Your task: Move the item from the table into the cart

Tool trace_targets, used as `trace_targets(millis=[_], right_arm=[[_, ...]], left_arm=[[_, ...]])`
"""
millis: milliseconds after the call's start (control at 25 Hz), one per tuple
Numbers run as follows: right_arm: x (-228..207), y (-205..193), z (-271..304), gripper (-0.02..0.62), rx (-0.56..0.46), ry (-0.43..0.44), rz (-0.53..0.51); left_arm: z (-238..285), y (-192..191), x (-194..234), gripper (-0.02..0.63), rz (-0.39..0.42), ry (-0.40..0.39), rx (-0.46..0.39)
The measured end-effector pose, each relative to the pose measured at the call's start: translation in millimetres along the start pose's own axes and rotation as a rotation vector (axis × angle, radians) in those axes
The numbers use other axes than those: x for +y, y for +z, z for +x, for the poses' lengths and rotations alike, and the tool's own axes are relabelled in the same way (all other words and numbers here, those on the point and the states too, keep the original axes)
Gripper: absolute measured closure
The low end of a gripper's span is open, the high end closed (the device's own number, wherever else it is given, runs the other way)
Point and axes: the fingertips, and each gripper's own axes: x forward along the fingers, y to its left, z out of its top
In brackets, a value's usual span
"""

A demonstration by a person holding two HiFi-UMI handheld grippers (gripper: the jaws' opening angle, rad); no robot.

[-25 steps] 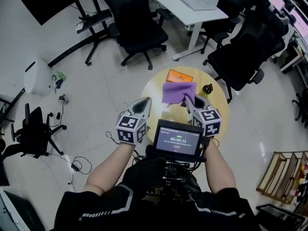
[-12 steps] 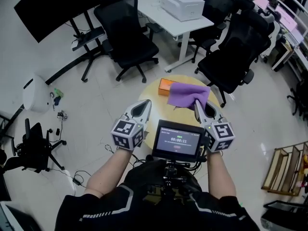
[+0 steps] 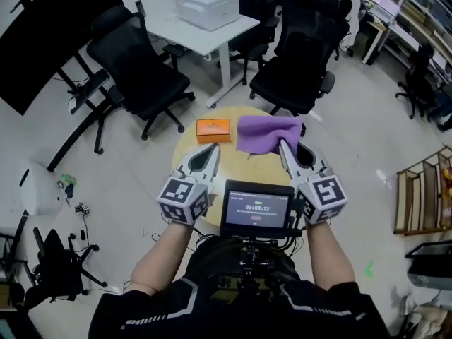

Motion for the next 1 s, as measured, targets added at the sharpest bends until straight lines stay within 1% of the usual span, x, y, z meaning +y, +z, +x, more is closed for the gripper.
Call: trace_targets(millis=[80,160,240,320,440,480,520,560,680,720,840,880,1000], right_arm=[[-26,-3,-28,0.564,-0.022,-0.070,0.002],[-56,-12,-64,0.565,-0.039,-0.152,0.019],[-79,-21,-90,0.563,-0.043,-0.246,0.026],[-89,-19,-105,0.565,-0.053,-0.345,0.033],[-94,-6,-125,0.565,-0.064,-0.485,0.031],[-95,-3,-139,0.565,-0.067,-0.534,0.033],[-95,-3,-164,0.565,-0.070,-0.586,0.034],[-95,-6,-202,0.565,-0.071,-0.640,0.033],[-91,-21,-355,0.565,-0.080,-0.796,0.042],[-88,-25,-392,0.565,-0.087,-0.842,0.045],[-73,-37,-464,0.565,-0.098,-0.971,0.038],[-66,-41,-495,0.565,-0.102,-1.012,0.035],[-40,-49,-619,0.565,-0.113,-1.134,0.028]], left_arm=[[22,-2,-31,0.606,0.014,-0.068,-0.001],[48,-8,-69,0.606,0.046,-0.145,-0.005],[68,-11,-93,0.606,0.076,-0.226,-0.005],[81,-10,-102,0.606,0.082,-0.307,0.001],[95,-3,-115,0.606,0.088,-0.436,0.009],[98,-2,-127,0.606,0.096,-0.484,0.012],[99,-4,-148,0.606,0.104,-0.534,0.014],[95,-9,-181,0.606,0.110,-0.584,0.016],[65,-33,-316,0.606,0.122,-0.719,0.020],[57,-39,-350,0.606,0.127,-0.763,0.020],[42,-53,-418,0.606,0.135,-0.902,0.023],[33,-60,-447,0.606,0.136,-0.944,0.024],[-5,-87,-557,0.606,0.137,-1.051,0.033]])
